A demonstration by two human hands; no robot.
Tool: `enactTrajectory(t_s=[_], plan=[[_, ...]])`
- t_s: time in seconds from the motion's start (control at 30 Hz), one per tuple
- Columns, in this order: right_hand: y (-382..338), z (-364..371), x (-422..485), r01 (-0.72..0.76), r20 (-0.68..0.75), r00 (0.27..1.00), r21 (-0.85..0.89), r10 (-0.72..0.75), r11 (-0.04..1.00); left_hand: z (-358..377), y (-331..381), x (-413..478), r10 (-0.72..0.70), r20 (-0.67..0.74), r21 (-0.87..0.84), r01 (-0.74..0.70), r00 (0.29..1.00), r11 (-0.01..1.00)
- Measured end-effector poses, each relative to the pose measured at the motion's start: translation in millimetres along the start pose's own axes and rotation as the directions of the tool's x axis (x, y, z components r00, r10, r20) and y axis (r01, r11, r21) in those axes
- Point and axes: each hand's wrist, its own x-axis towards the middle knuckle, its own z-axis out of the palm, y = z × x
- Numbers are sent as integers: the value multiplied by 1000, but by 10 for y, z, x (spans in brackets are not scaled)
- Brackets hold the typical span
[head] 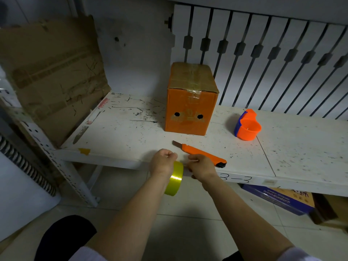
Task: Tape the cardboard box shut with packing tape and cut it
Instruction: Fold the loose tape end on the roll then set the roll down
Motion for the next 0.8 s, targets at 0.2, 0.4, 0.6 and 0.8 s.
enactTrajectory(t_s=[0.2,0.4,0.6,0.8], plan=[[-183,-68,-110,-149,203,977,427,66,892,-214,43,-126,9,119,-140,8,993,990],[-297,-86,-164,-85,175,984,422,11,903,-309,97,-227,59,148,-224,-25,987,974],[-398,-115,-219,34,91,993,419,-79,907,-335,166,-256,112,186,-244,-64,976,968],[-518,-172,-246,175,26,981,317,-193,932,-328,196,-310,105,301,-253,-27,948,967]])
